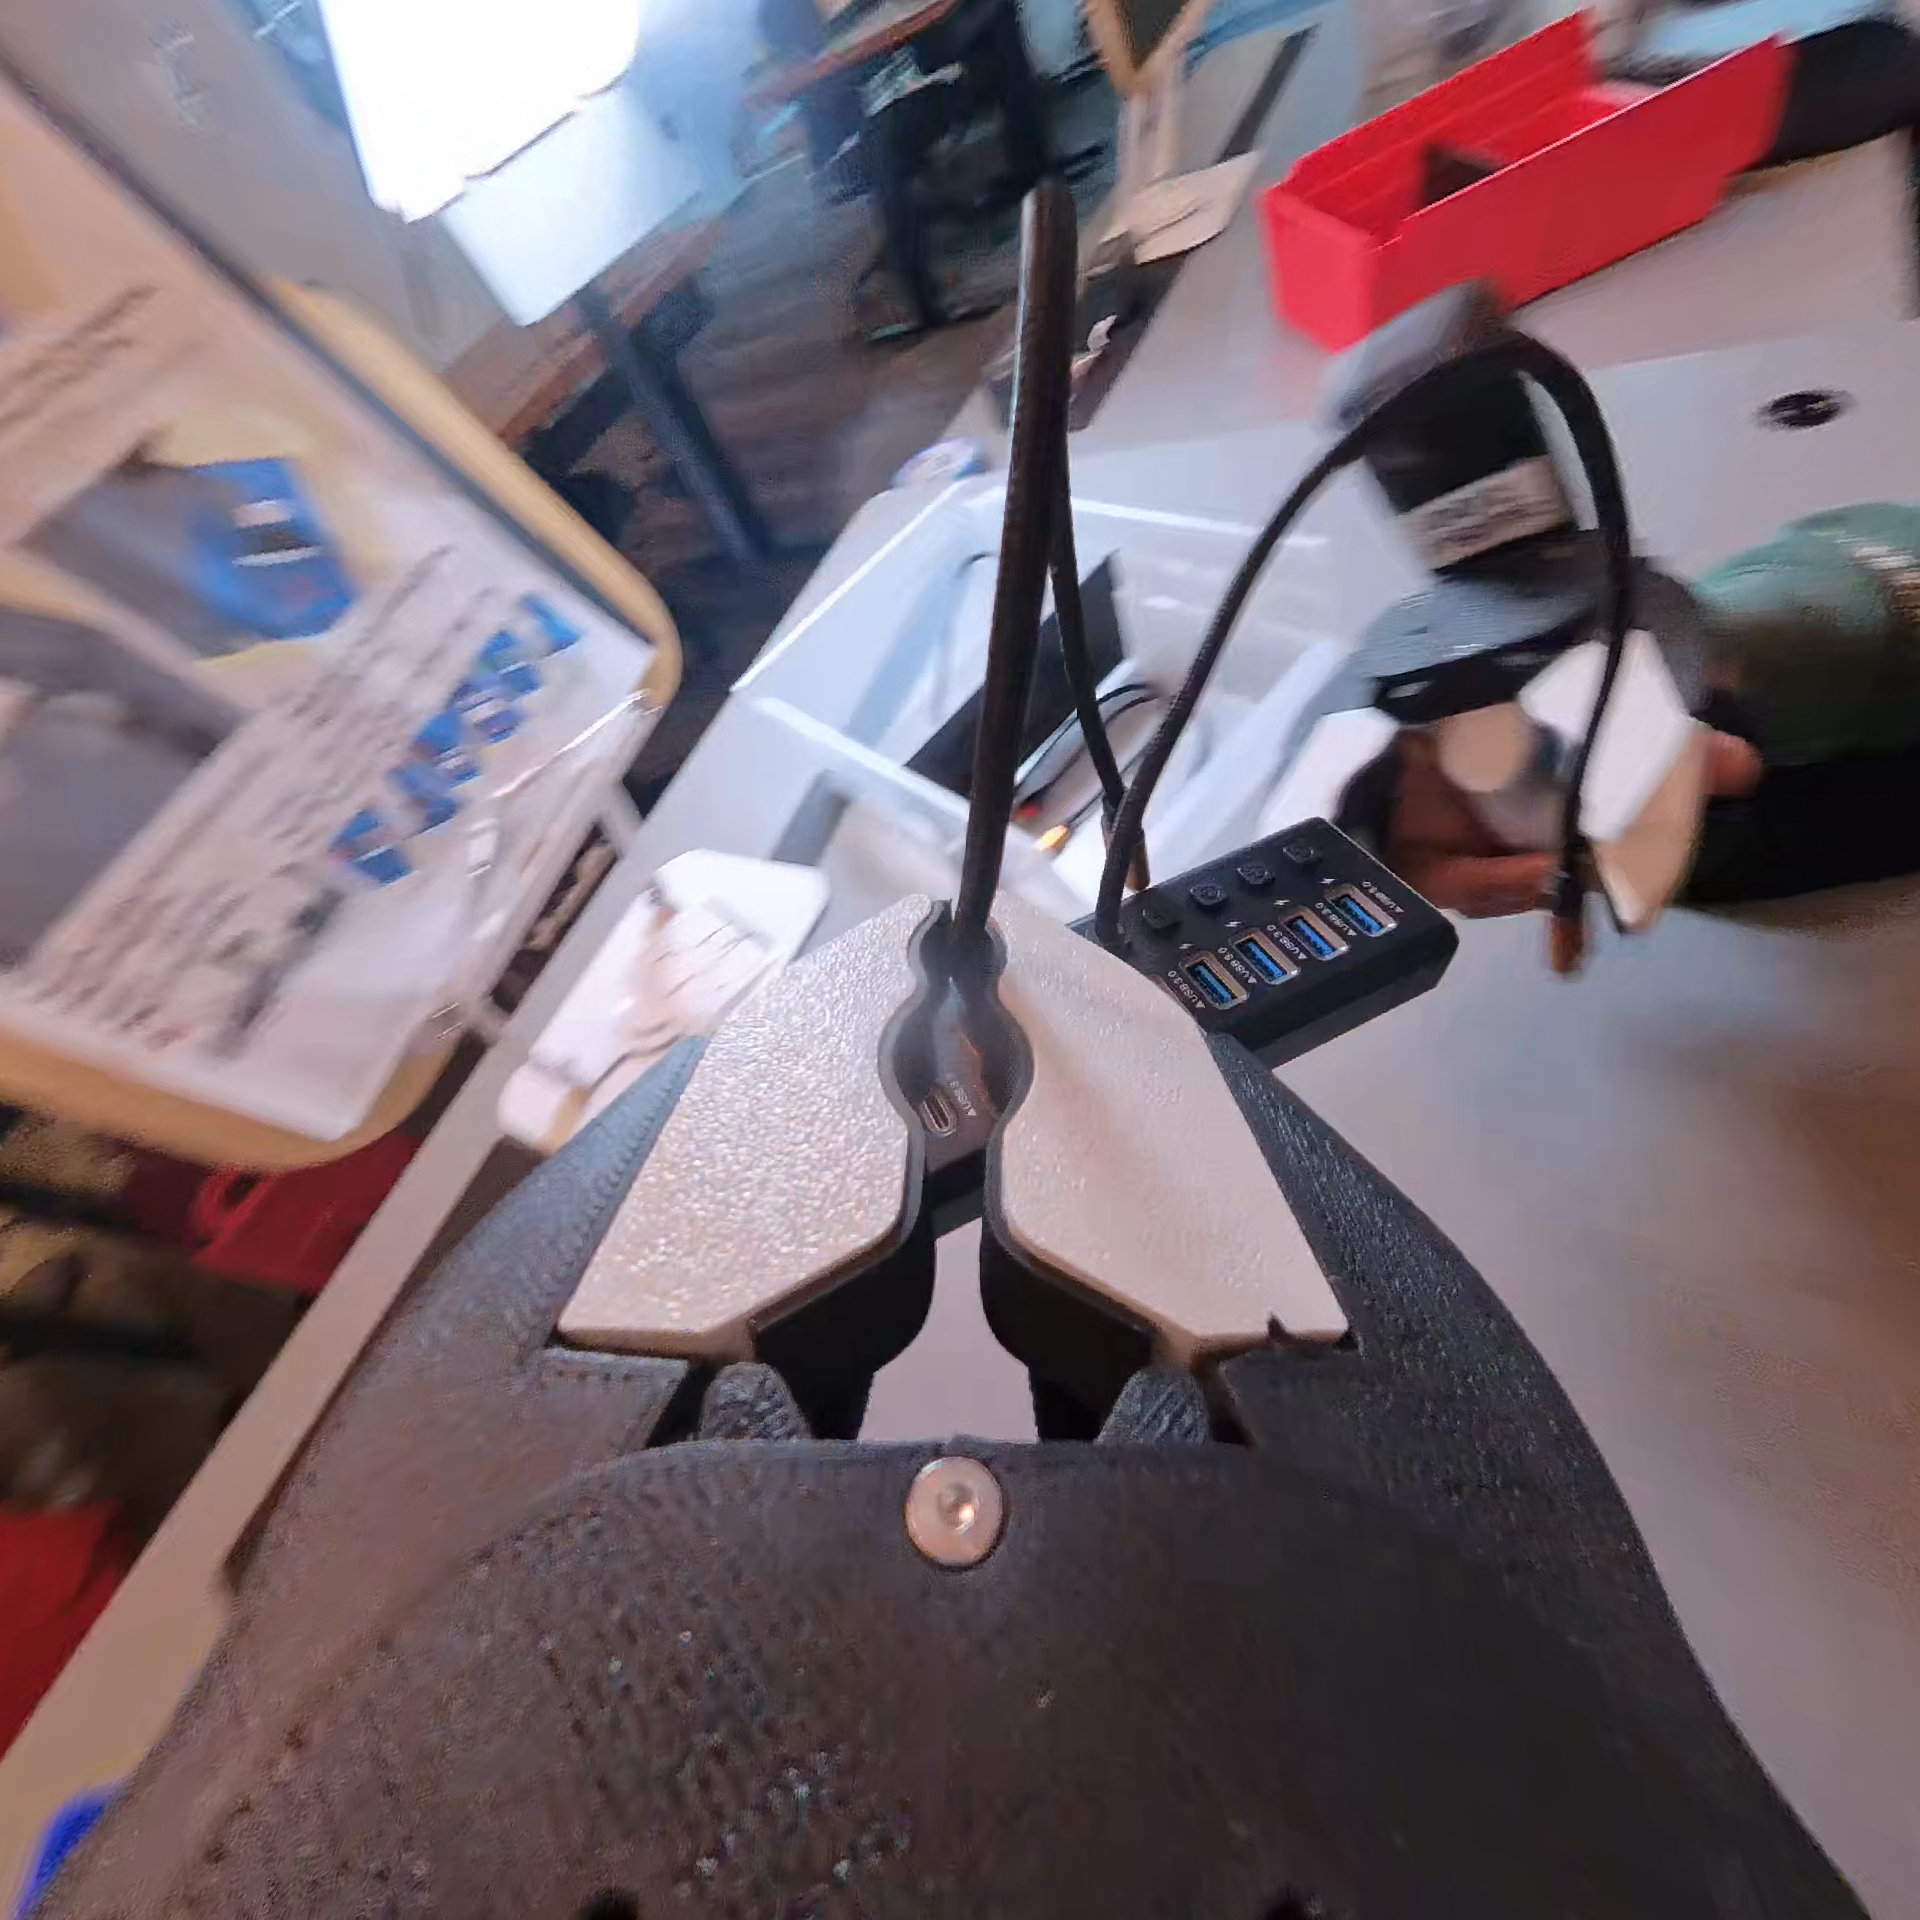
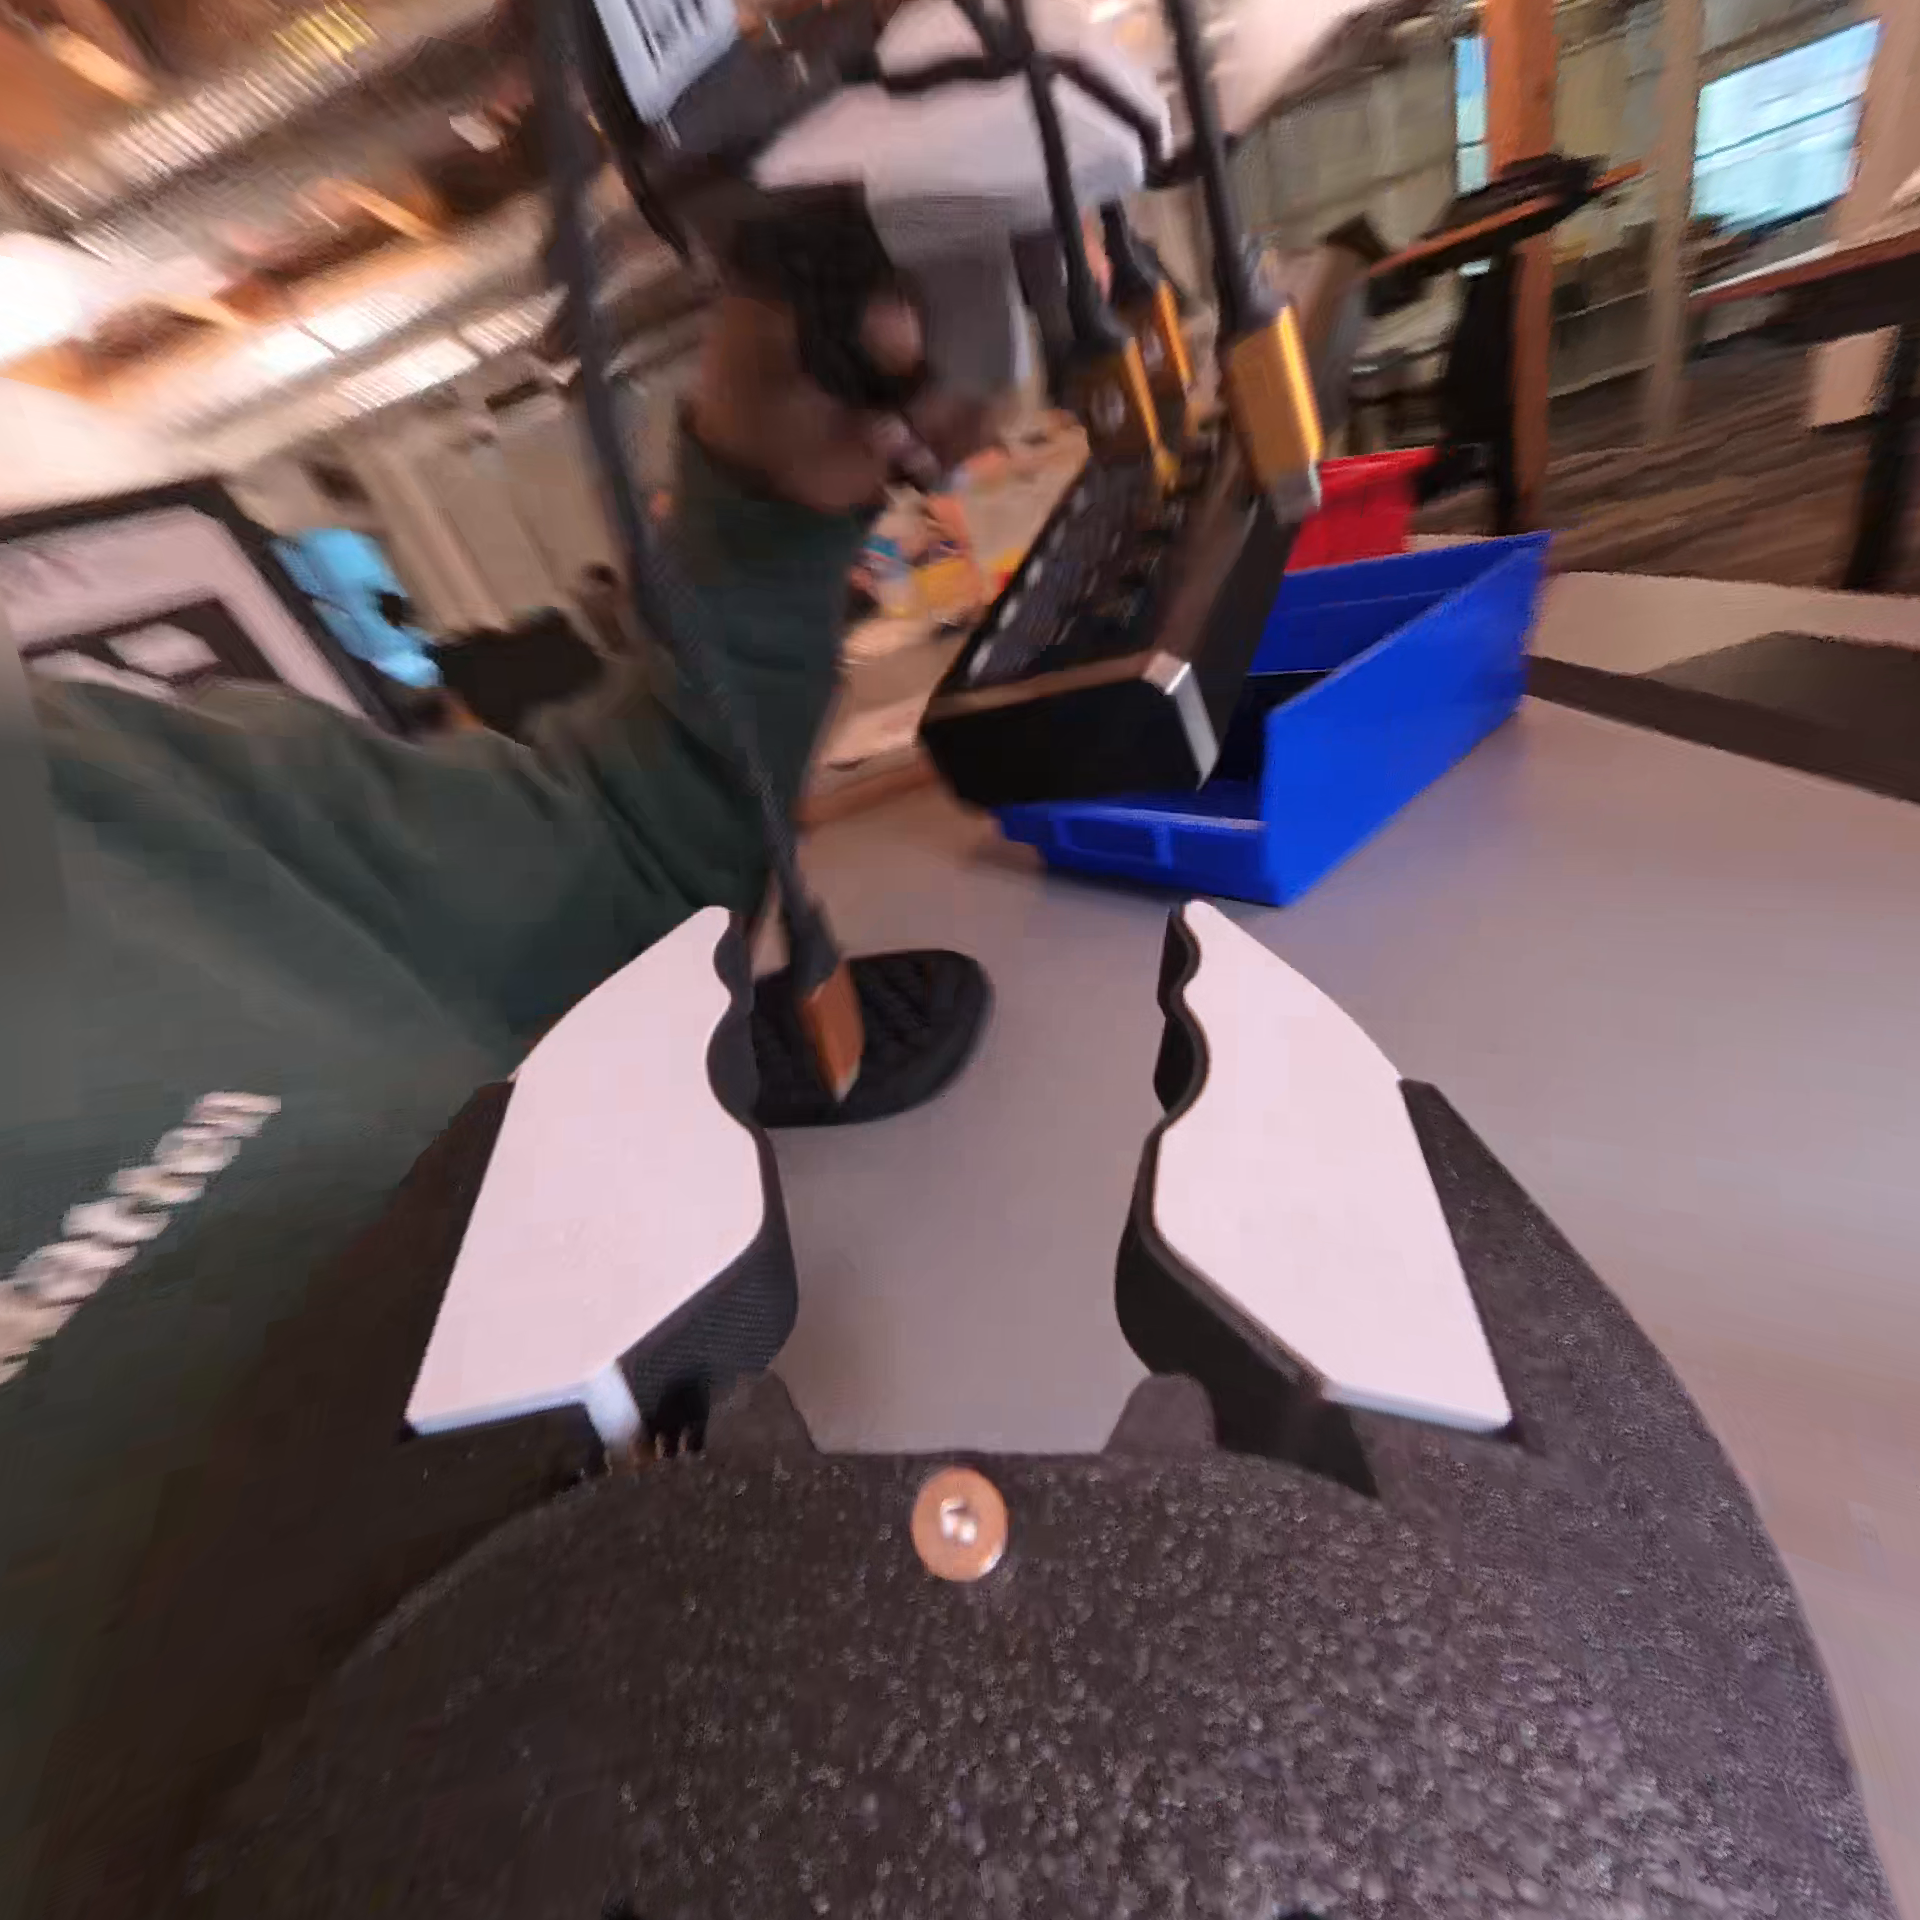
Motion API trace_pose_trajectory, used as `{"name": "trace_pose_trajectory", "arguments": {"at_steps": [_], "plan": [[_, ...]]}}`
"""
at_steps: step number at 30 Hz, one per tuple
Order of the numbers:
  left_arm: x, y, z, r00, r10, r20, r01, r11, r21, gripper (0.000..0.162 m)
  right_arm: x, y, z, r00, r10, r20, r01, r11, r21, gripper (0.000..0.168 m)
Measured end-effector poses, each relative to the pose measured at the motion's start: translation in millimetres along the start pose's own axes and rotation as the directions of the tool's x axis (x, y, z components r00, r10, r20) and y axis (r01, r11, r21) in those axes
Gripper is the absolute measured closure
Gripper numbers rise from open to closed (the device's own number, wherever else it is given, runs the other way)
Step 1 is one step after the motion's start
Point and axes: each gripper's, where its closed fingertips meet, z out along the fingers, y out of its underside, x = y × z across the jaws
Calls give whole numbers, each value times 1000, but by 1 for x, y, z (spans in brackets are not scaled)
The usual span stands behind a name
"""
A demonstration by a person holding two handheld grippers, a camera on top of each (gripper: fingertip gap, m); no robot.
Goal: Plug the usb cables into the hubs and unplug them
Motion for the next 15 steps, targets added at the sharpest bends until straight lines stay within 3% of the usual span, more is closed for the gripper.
{"name": "trace_pose_trajectory", "arguments": {"at_steps": [3,8,13,15], "plan": [[39,-3,31,994,-9,-106,14,999,52,159,1,2,-23,974,188,126,-187,982,-17,86],[64,-2,55,990,63,-126,-54,996,68,158,-17,19,-20,860,418,292,-405,908,-107,93],[77,-5,53,986,71,-154,-54,992,111,158,-9,40,-2,831,497,249,-482,867,-125,132],[81,-3,52,984,114,-135,-97,987,126,158,-8,44,3,843,480,241,-469,877,-108,134]]}}
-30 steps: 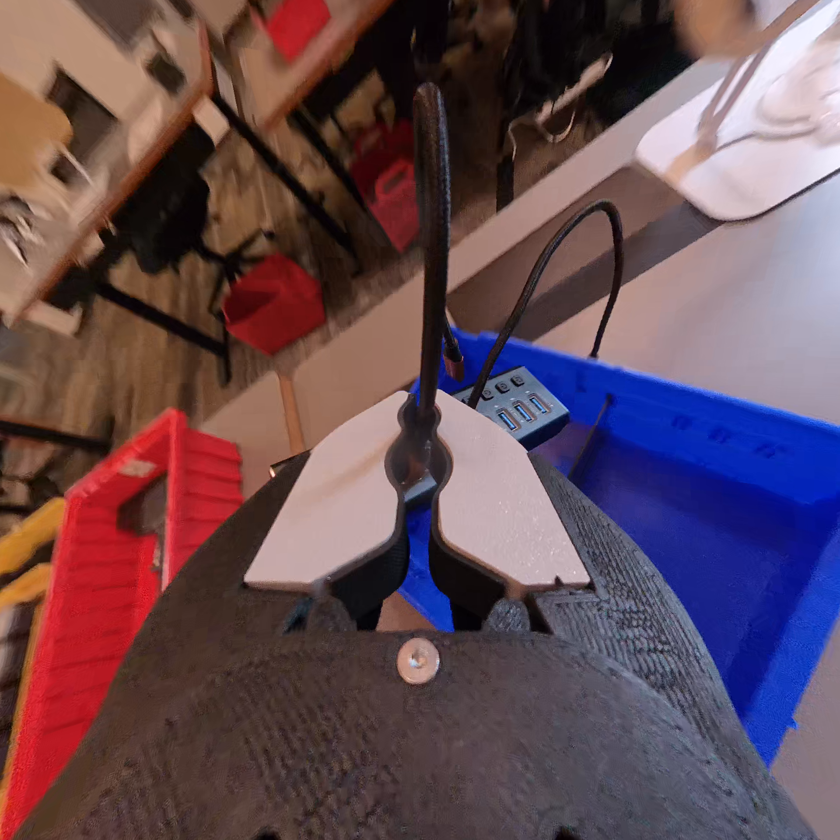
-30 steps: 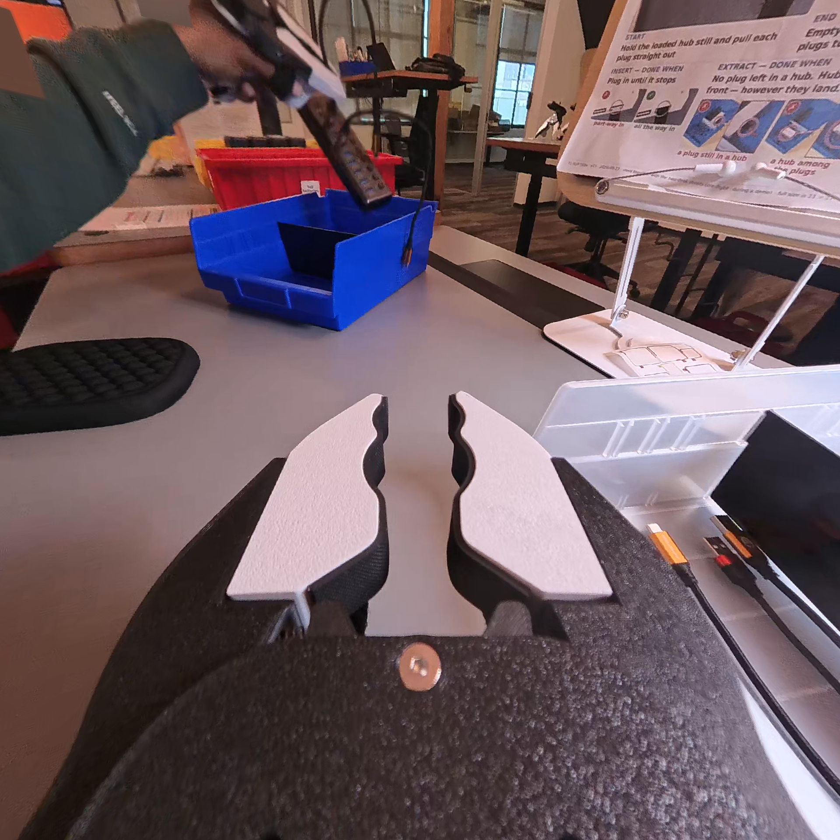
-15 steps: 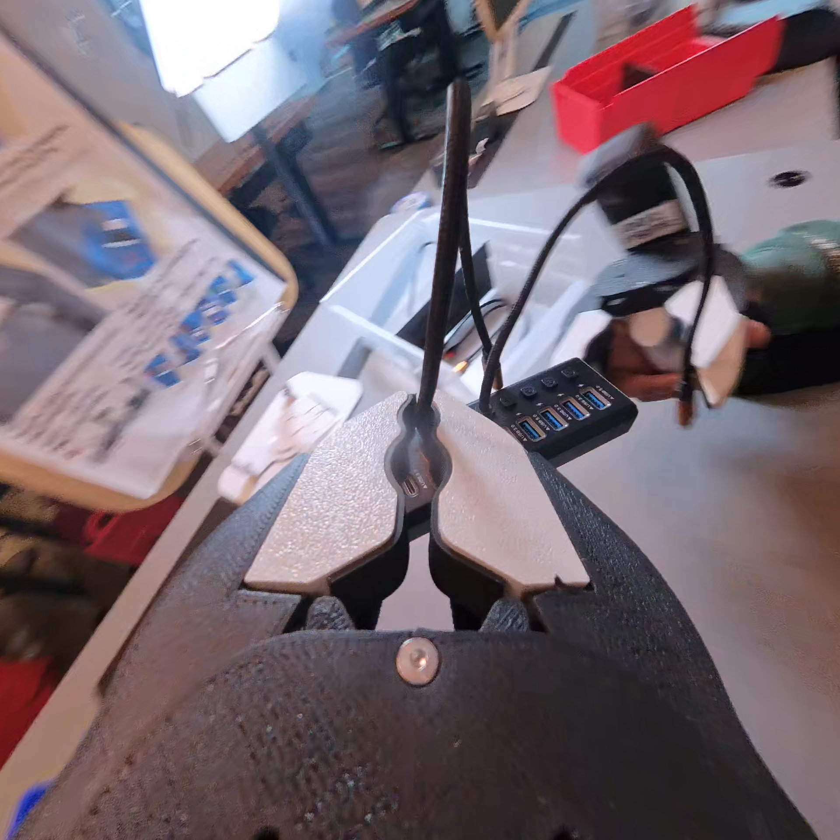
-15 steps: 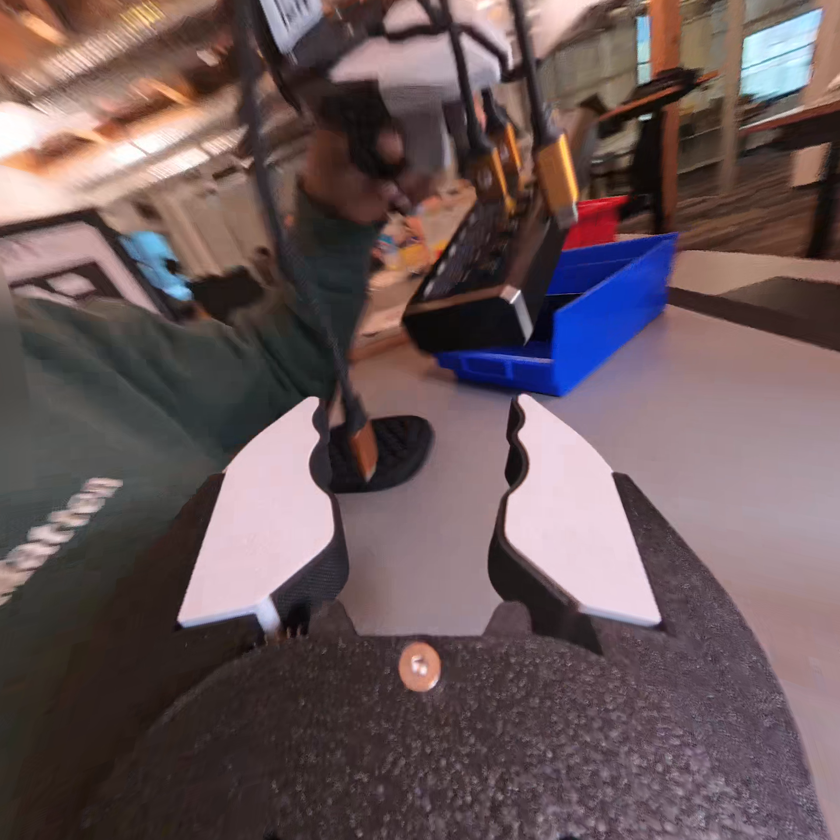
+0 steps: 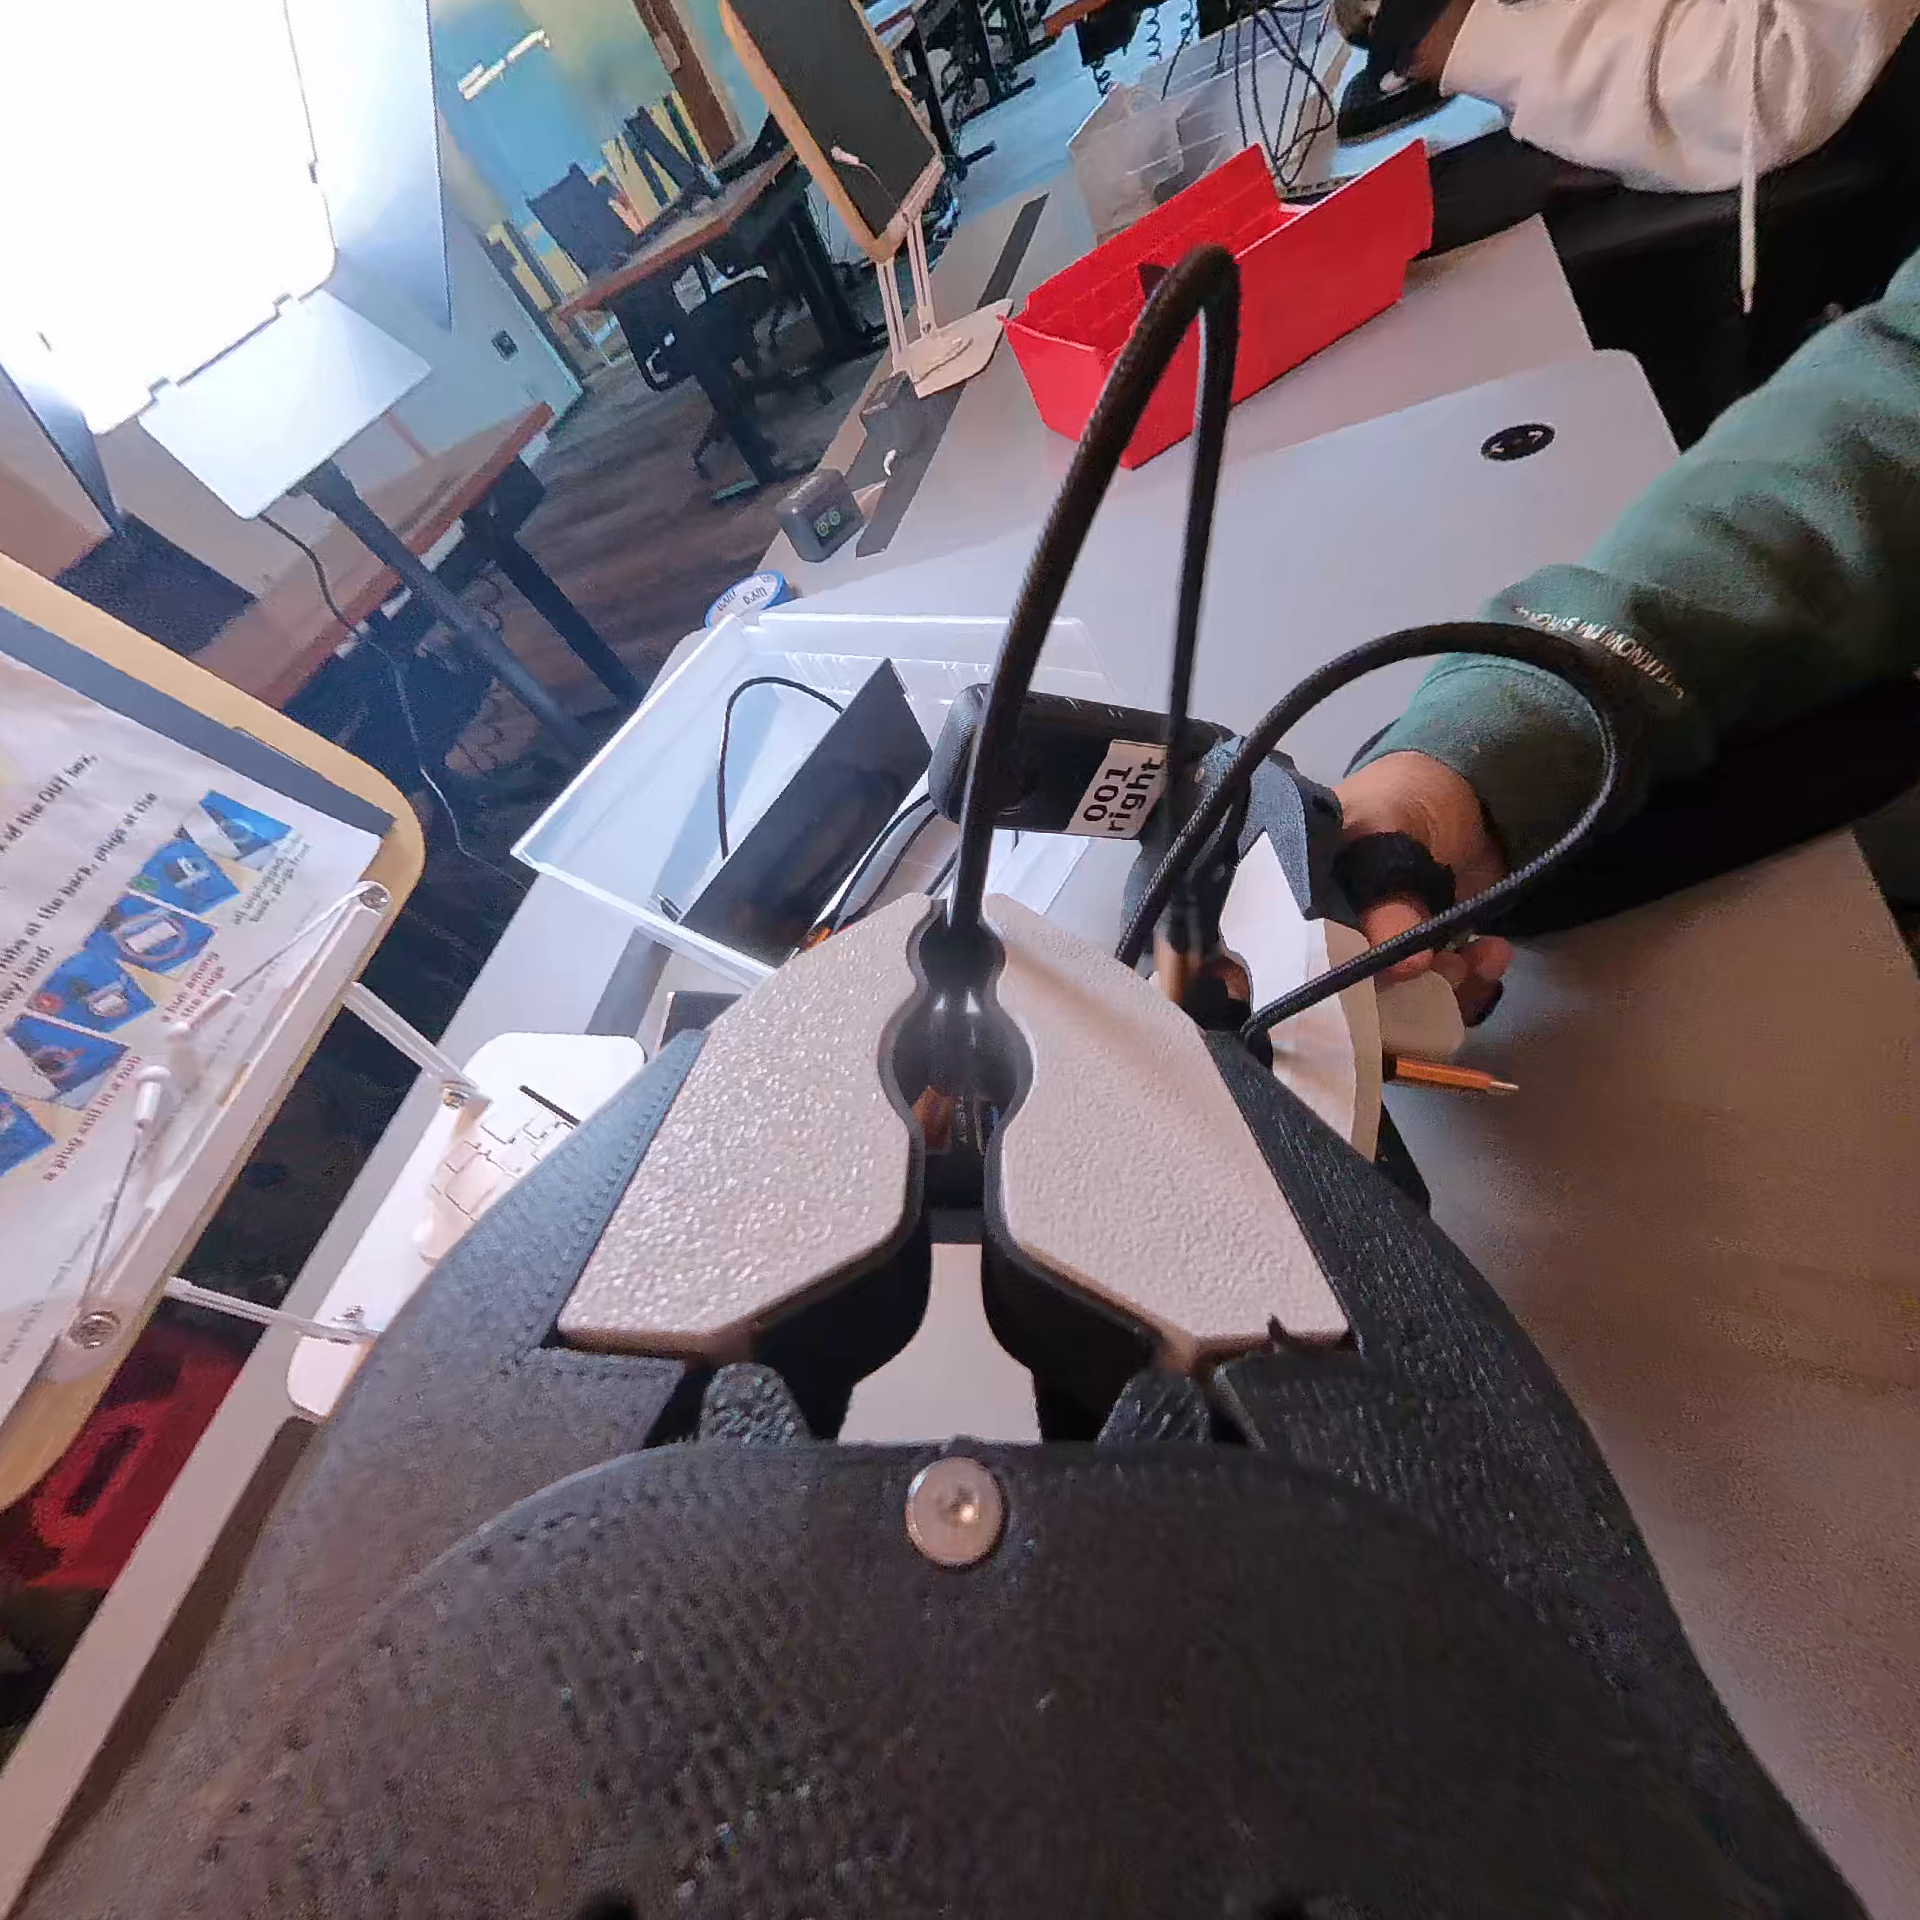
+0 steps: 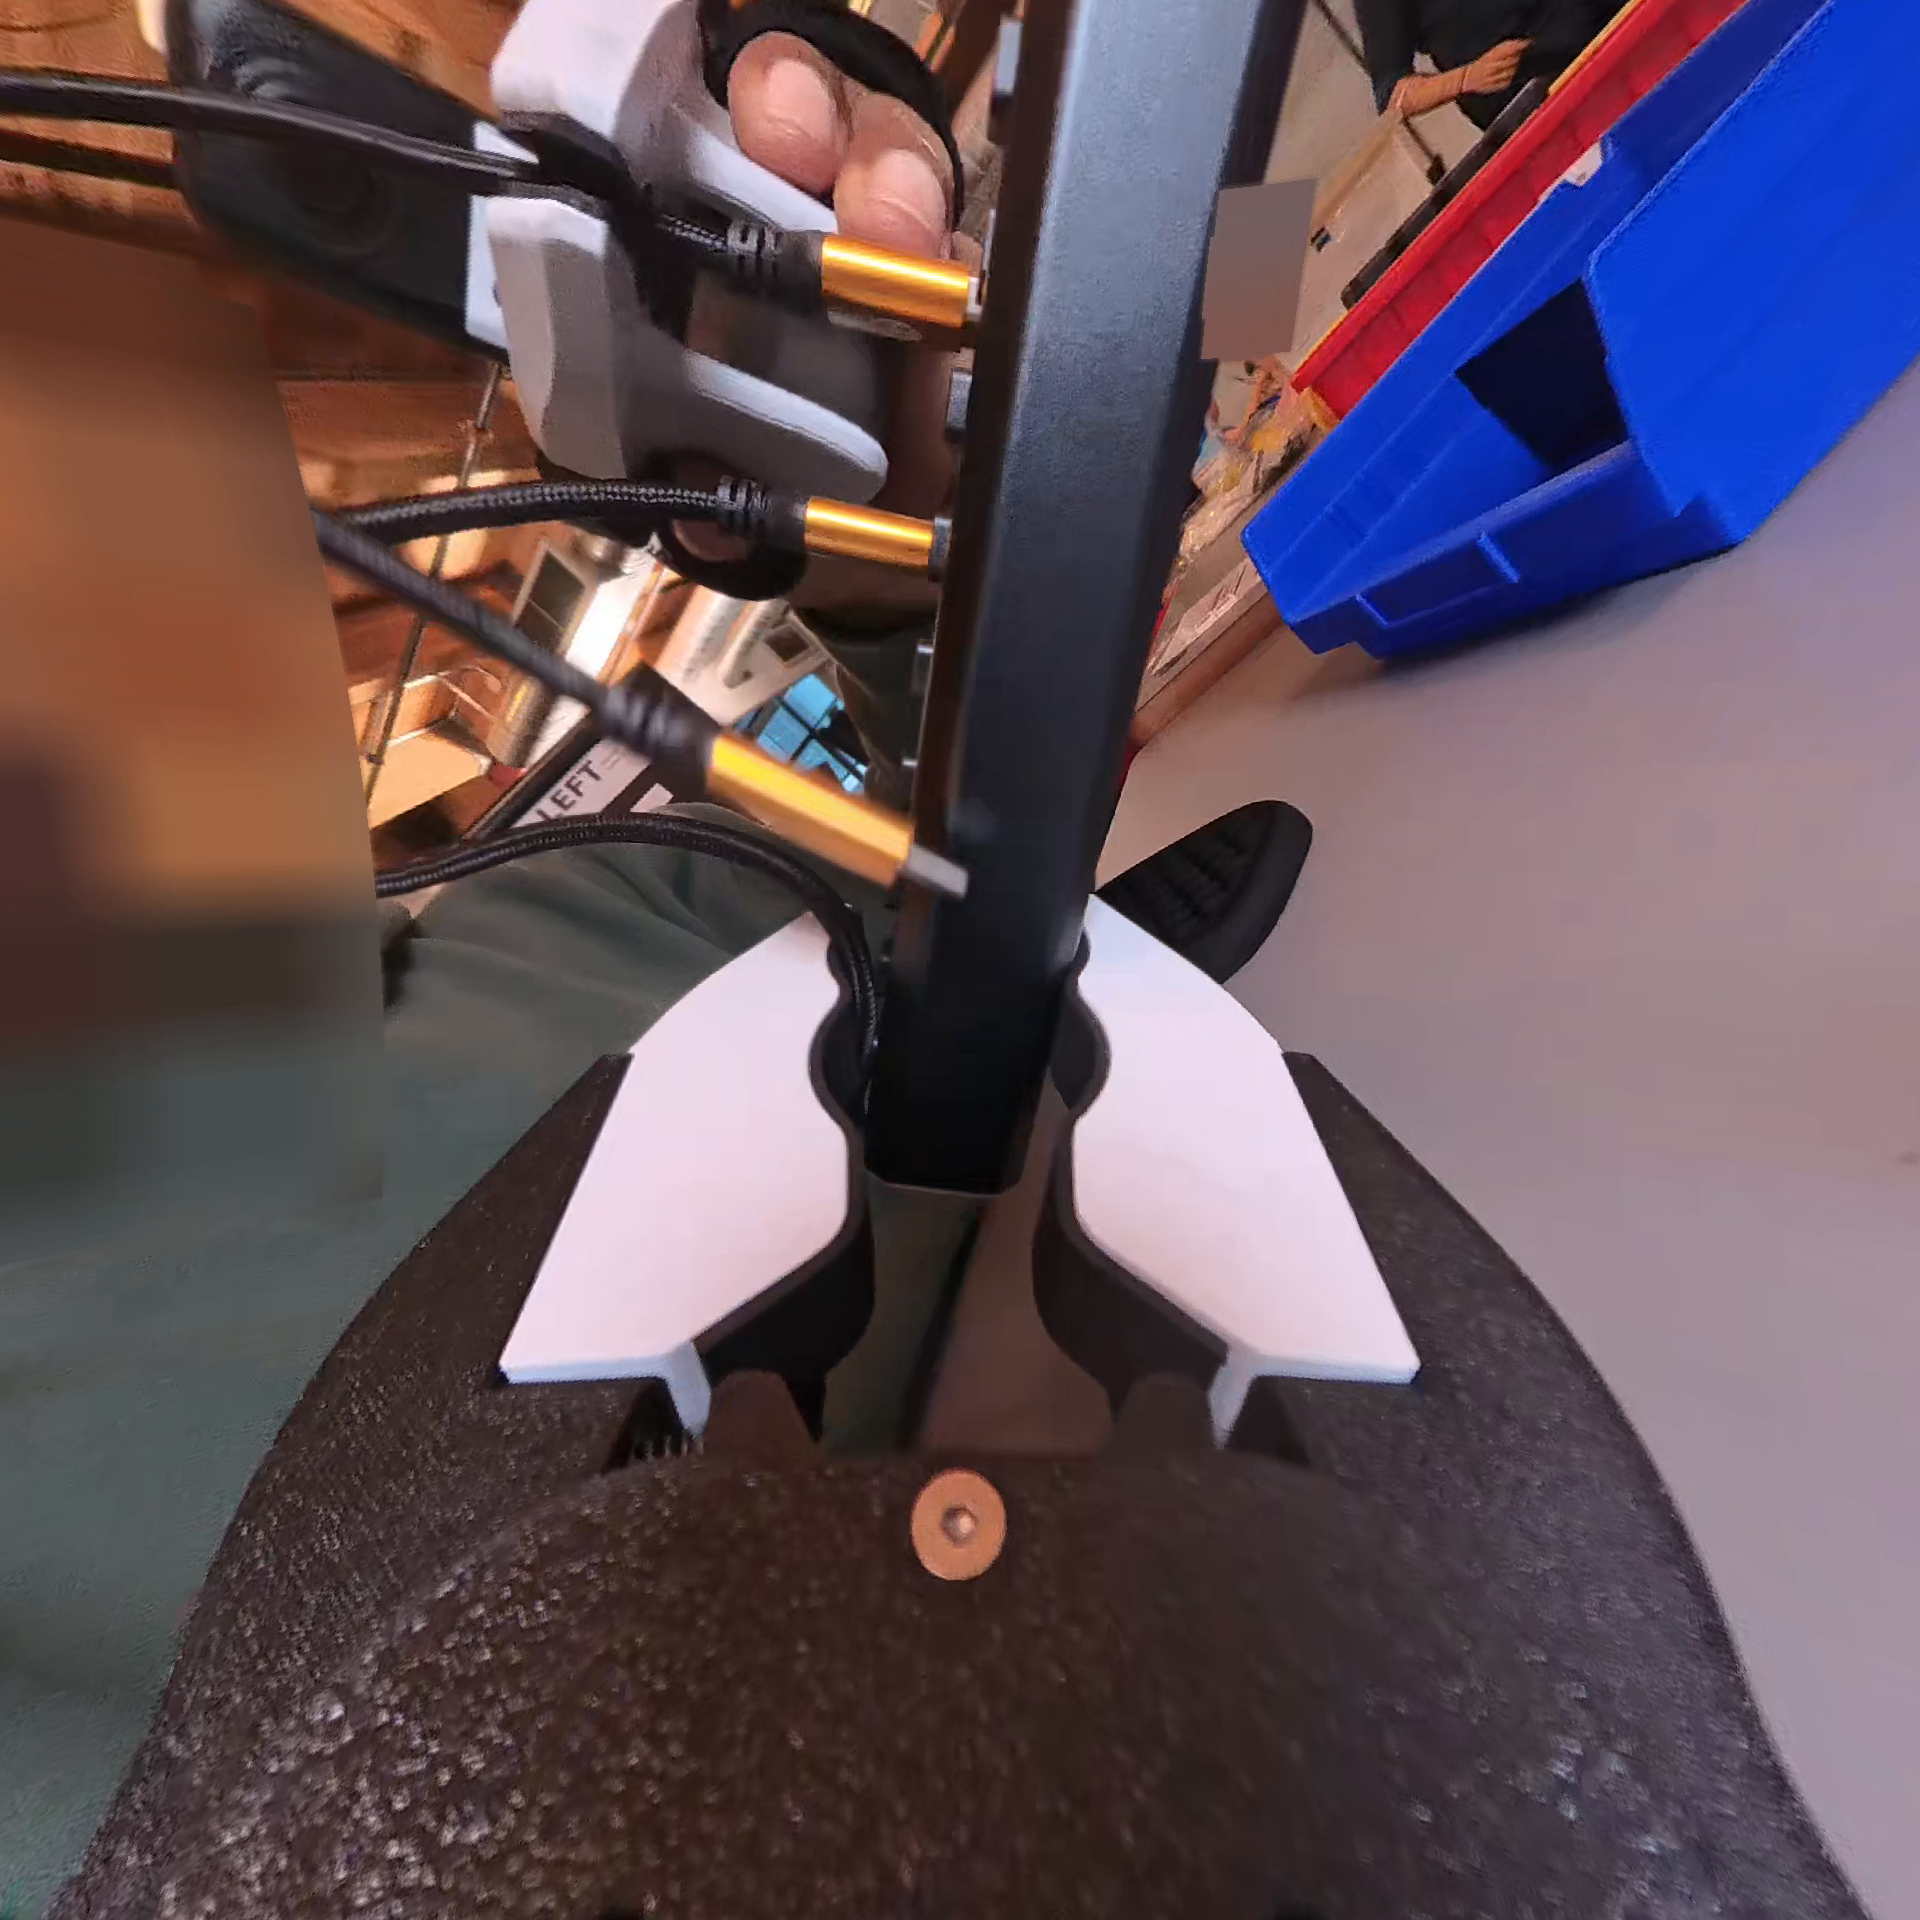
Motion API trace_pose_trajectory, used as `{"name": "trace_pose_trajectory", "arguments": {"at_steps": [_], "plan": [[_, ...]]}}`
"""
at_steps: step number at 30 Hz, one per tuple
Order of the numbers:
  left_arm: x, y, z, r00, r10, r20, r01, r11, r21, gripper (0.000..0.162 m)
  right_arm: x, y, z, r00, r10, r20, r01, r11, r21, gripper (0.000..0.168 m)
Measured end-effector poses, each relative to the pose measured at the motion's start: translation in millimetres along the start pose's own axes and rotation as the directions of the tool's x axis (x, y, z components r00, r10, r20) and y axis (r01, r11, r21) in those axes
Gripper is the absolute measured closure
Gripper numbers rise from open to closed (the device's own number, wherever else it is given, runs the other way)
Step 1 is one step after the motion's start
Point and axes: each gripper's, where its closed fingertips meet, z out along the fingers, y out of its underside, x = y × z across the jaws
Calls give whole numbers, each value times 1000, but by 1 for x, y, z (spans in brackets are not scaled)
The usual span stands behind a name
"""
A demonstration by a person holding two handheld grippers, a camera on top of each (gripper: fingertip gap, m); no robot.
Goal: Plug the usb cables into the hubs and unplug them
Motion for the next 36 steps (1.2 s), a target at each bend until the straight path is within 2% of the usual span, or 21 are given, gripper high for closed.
{"name": "trace_pose_trajectory", "arguments": {"at_steps": [2,5,6,8,9,11,13,14,15,17,19,20,21,23,25,27,29,32,34,35,36], "plan": [[-2,-5,-7,999,2,36,-4,999,50,144,2,0,2,999,-29,-16,29,1000,13,135],[-11,-12,-34,992,-120,46,110,978,176,120,-3,-5,-2,998,-68,-11,69,997,38,135],[-19,-13,-47,981,-192,41,176,952,251,116,-6,-8,-5,996,-84,1,84,995,47,135],[-42,-1,-66,924,-381,30,342,859,381,120,-15,-11,-11,989,-144,35,143,989,33,135],[-45,10,-67,884,-466,-36,439,800,409,120,-23,-8,-12,982,-171,83,171,985,2,135],[-25,28,-52,790,-551,-269,613,692,381,109,-40,4,-7,959,-202,200,215,975,-48,135],[15,27,-40,648,-511,-565,740,597,309,102,-60,17,3,927,-164,337,199,977,-73,135],[32,20,-38,580,-475,-662,779,560,281,98,-67,24,8,912,-144,385,192,977,-89,135],[46,12,-38,549,-421,-722,785,556,272,95,-74,32,12,895,-130,427,196,974,-113,135],[62,-4,-40,520,-350,-779,786,552,277,97,-87,45,14,855,-111,506,214,965,-150,136],[70,-14,-45,543,-283,-791,758,571,316,110,-95,51,14,831,-76,552,208,961,-180,136],[74,-15,-45,559,-264,-786,738,590,327,110,-97,54,13,823,-62,564,207,959,-196,137],[80,-16,-48,552,-243,-798,729,605,320,101,-98,57,12,818,-49,573,207,955,-214,137],[94,-16,-51,497,-231,-837,733,627,262,88,-98,63,12,813,-7,582,190,948,-255,137],[100,-15,-48,494,-235,-837,733,630,256,88,-97,70,11,805,35,593,177,938,-297,137],[107,-17,-49,462,-217,-860,746,619,245,96,-92,79,13,812,49,581,188,921,-340,137],[111,-19,-50,488,-192,-851,725,632,273,102,-90,82,13,813,64,579,185,914,-361,137],[106,-16,-44,630,-201,-750,628,700,340,102,-73,70,15,875,-10,484,188,928,-321,132],[90,-9,-42,743,-230,-629,542,758,363,102,-51,48,13,938,-133,319,222,939,-264,122],[80,-4,-43,788,-245,-564,505,781,367,102,-39,35,7,951,-227,209,276,927,-252,116],[71,0,-47,815,-263,-517,487,795,363,102,-27,23,-2,937,-337,91,349,899,-265,118]]}}
